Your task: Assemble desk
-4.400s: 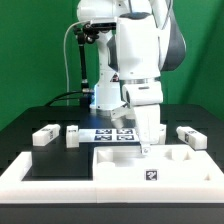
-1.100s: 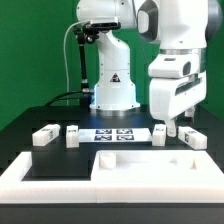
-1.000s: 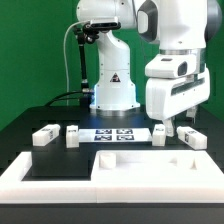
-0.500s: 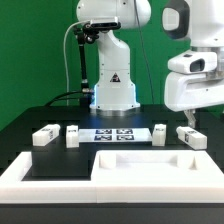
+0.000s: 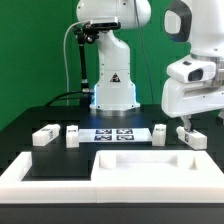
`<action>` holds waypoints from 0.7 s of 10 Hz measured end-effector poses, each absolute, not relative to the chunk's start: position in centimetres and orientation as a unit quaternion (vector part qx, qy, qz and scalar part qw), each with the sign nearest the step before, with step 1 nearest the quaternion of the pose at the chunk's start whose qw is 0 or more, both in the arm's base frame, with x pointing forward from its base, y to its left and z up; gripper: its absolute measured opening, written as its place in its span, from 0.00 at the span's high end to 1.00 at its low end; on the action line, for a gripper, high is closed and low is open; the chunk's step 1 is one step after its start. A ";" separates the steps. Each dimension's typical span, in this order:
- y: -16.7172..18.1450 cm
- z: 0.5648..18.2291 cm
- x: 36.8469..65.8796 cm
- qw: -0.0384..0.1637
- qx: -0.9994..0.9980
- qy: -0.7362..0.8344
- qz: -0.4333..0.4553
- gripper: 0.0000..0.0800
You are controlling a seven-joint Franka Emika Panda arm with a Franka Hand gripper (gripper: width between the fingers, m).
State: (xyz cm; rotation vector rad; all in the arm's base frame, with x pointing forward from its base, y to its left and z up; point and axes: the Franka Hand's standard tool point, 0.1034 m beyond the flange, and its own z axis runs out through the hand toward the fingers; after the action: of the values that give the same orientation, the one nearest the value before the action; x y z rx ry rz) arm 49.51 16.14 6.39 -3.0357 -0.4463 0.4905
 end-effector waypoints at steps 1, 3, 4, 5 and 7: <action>16.9 6.3 49.7 0.007 -0.971 -0.139 0.194 0.19; 16.8 6.2 49.4 0.001 -0.956 -0.142 0.255 0.19; 17.0 5.9 49.1 -0.003 -0.950 -0.136 0.281 0.19; 17.6 5.3 48.0 -0.013 -0.937 -0.128 0.325 0.19; 18.2 3.9 47.1 -0.020 -0.914 -0.134 0.382 0.19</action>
Offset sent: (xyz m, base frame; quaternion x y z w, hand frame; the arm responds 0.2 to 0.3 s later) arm 0.0000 0.0000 0.0000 0.0000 -0.1296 0.0000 0.9916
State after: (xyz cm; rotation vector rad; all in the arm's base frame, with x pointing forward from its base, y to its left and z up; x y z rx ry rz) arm 47.08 18.19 3.87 -2.9091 -0.4253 1.2170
